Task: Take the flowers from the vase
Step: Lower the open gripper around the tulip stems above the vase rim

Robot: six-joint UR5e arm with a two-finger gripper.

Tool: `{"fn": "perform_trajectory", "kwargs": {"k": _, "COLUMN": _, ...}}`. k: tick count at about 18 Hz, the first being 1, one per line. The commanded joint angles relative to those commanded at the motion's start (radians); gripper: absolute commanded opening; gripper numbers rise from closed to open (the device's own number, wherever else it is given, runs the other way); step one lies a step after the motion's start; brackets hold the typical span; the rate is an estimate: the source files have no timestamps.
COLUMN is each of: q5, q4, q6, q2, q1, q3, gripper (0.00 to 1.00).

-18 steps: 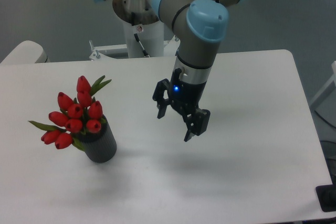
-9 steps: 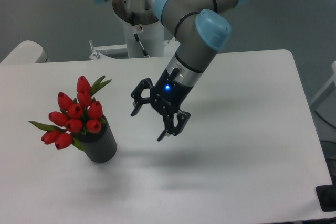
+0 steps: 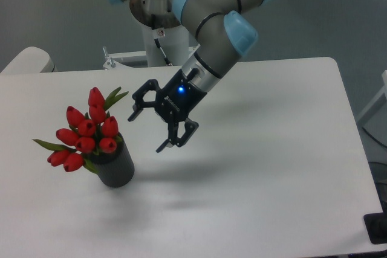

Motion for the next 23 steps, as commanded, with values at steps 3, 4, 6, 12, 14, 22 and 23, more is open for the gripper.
{"fn": "perform_trajectory", "kwargs": {"k": 3, "q5": -0.022, "q4": 0.052, "q6": 0.021, "q2": -0.015, "q1": -0.04, "q3": -0.002, "gripper": 1.0}}
{"fn": "perform_trajectory", "kwargs": {"k": 4, "q5": -0.022, "q4": 0.063, "q6": 0.041, "q2": -0.017, "q1": -0.049, "q3": -0.003, "gripper": 1.0}}
{"fn": "perform_trajectory", "kwargs": {"k": 6, "q5": -0.023, "q4": 0.063, "q6": 0.086, "q2": -0.021, "q1": -0.049, "q3": -0.002, "gripper": 1.0}}
{"fn": "perform_trajectory", "kwargs": {"k": 12, "q5": -0.022, "q4": 0.062, "q6": 0.113, "q2": -0.021, "q1": -0.038, "q3": 0.008, "gripper": 1.0}}
{"fn": "perform_trajectory", "kwargs": {"k": 14, "q5": -0.016, "q4": 0.062, "q6": 0.156, "q2": -0.021, "q1": -0.035, "q3": 0.011, "gripper": 1.0}}
{"fn": "perform_trajectory", "kwargs": {"k": 22, "q5": -0.008, "q4": 0.057, "q6": 0.207, "q2": -0.021, "q1": -0.034, "q3": -0.028, "gripper": 1.0}}
{"fn": "perform_trajectory", "kwargs": {"k": 23, "q5": -0.009, "q4": 0.057, "q6": 0.207, "q2": -0.021, "q1": -0.034, "q3": -0.032, "gripper": 1.0}}
